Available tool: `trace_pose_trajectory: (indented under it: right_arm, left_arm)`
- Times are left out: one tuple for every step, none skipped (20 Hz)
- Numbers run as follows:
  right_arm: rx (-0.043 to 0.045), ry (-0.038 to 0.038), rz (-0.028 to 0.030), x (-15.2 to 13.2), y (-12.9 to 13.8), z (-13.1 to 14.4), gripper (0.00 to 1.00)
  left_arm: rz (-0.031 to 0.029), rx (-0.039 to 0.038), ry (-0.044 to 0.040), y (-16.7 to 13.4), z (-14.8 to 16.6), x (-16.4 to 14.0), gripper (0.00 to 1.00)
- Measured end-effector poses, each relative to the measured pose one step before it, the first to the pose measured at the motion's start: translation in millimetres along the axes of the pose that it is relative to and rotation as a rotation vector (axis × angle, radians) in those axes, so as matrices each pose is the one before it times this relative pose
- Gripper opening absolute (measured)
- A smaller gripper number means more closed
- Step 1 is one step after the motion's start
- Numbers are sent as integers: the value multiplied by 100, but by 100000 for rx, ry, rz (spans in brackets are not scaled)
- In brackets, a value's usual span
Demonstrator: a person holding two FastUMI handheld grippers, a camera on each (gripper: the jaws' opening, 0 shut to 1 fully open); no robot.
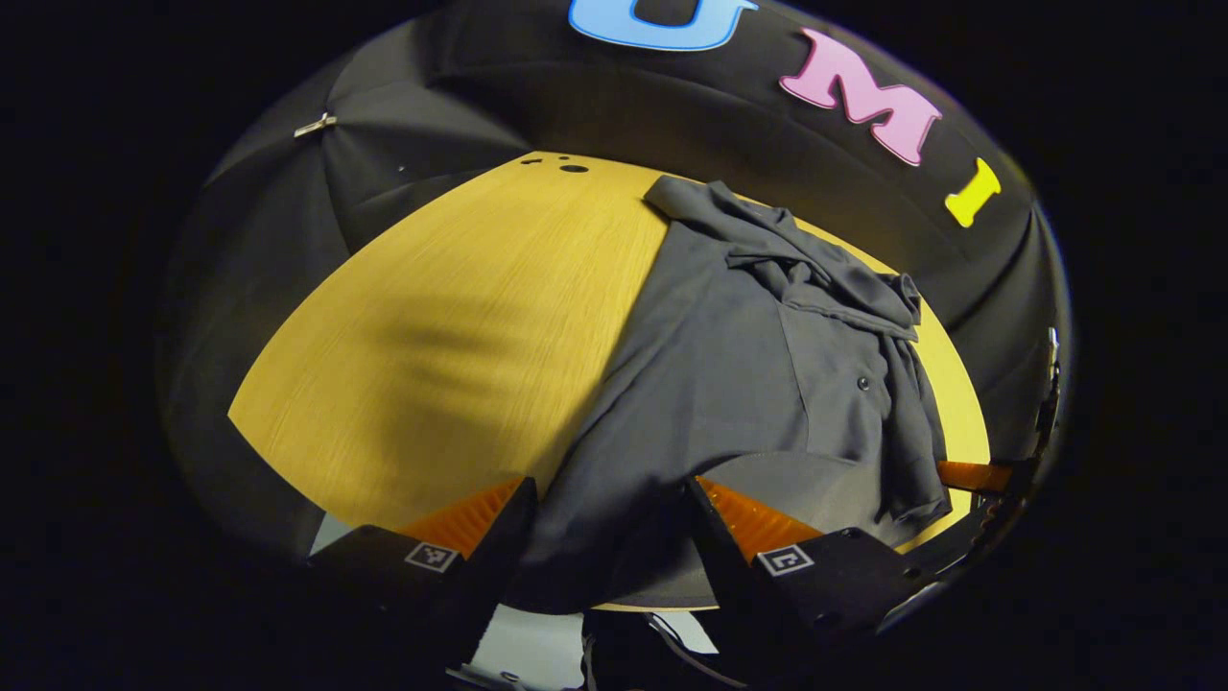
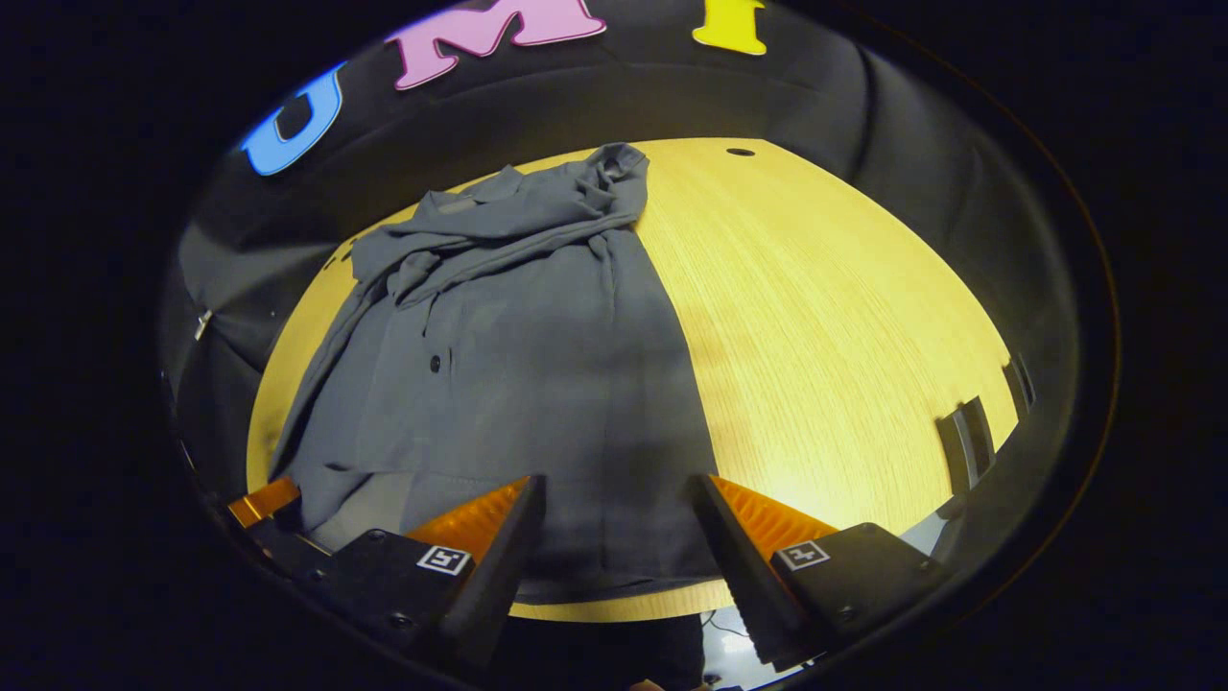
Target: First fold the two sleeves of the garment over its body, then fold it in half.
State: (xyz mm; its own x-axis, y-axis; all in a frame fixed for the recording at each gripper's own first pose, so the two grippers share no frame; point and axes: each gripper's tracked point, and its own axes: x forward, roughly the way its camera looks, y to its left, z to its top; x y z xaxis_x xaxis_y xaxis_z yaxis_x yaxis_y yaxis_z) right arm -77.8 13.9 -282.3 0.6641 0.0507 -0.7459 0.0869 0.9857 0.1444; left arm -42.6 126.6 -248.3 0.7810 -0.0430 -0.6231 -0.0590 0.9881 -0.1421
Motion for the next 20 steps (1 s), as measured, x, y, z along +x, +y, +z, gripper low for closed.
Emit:
trace_pose_trajectory:
  right_arm:
    - [-285,858,-187,197,38,-356,99]
    - [-943,-1036,-1323,84,-194,219,99]
    - [-960,-299,-1489,192,-379,77,99]
    - [-494,172,-784,42,-97,-153,97]
    - [-811,-1305,-357,-9,170,84,97]
    - [-1928,664,-804,106,-120,-118,97]
    - [-2316,-382,-976,-72,-135,-95,97]
    - [-2463,700,-1133,108,-51,-301,96]
    - [-2485,-352,-166,8,26,110,96]
    - [-848,786,78,-20,274,-131,96]
    - [543,669,-556,34,15,-29,96]
    - [1094,1599,-125,-56,112,34,97]
    - [-380,1063,314,137,225,175,92]
    - [-1643,741,1291,177,879,7,89]
    - [-3009,-780,1834,76,824,191,74]
    - [-2984,-1670,592,-78,749,170,64]
    - [-2401,-2273,342,208,527,223,39]
    - [-1679,-1313,-641,223,414,-53,26]
    - [-1982,-61,-1585,-137,-13,5,12]
    - [-578,280,1404,173,534,58,11]
  left_arm:
    - [329,2739,613,5,-232,6,98]
    - [494,3393,1238,-80,-262,110,98]
    - [710,4291,616,-241,591,187,98]
    - [1231,5571,1119,-143,-304,116,98]
    - [1461,6287,1059,199,-533,228,97]
    - [73,3562,-1018,-71,54,-11,97]
    - [255,657,92,-181,-805,-56,96]
    - [-602,-2421,472,81,22,-67,93]
    - [-298,-2107,123,49,-93,-8,91]
    - [-69,255,428,37,736,246,91]
    - [-267,1882,248,-36,-196,126,90]
    - [-841,1737,254,-212,83,23,90]
    - [-1227,1107,125,-444,52,152,86]
    - [-635,1185,456,-249,90,121,78]
    - [-792,872,-110,-285,-74,12,73]
    - [-1277,514,-94,-415,159,-7,70]
    - [-1004,932,-208,-352,-36,-60,58]
    - [-1760,893,-191,-348,159,-39,57]
    - [-2120,-301,-421,-506,125,186,42]
    - [-842,-2395,-1045,-466,327,54,27]
